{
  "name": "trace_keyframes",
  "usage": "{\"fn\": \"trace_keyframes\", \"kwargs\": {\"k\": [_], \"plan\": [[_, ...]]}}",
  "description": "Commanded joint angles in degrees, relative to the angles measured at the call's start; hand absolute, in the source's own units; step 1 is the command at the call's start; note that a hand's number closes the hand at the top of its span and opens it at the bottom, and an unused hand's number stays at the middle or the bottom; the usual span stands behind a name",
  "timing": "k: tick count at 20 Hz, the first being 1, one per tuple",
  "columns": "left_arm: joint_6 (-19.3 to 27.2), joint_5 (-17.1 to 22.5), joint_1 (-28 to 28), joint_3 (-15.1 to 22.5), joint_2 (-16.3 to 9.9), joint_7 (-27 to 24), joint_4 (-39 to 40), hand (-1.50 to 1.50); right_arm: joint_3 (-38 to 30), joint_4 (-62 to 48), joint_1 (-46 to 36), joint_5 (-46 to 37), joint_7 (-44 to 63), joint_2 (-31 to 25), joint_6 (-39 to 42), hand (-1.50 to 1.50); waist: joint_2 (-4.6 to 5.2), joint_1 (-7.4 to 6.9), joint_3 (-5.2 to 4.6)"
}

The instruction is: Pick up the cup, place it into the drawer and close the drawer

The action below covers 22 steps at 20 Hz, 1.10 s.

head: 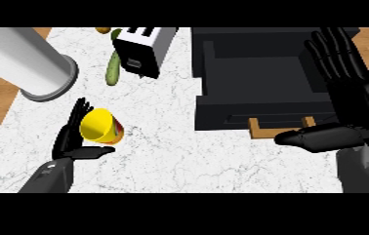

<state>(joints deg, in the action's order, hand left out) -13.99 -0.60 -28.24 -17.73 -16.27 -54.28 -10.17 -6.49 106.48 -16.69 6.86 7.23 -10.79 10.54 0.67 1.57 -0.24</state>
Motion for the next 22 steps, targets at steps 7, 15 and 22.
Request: {"fn": "trace_keyframes", "kwargs": {"k": [7, 15, 22], "plan": [[-4.9, -0.3, -2.3, 0.0, 1.9, -3.1, 2.1, -1.50, 0.2, -2.4, 0.3, -1.4, -3.9, 0.6, 0.3, -1.50, 0.31, 0.35, -0.04], [-3.7, -1.0, -2.1, 0.9, 3.4, -10.2, -3.2, 1.50, -0.6, 0.3, 0.2, 0.4, 1.3, -1.4, 1.0, -1.50, 0.05, 0.33, -0.03], [7.8, 0.7, -1.8, -2.7, 3.6, -15.2, -5.0, 1.50, -3.0, 1.3, -3.2, 3.6, 4.6, -2.7, 0.9, -1.50, 0.05, 0.56, -0.06]]}}
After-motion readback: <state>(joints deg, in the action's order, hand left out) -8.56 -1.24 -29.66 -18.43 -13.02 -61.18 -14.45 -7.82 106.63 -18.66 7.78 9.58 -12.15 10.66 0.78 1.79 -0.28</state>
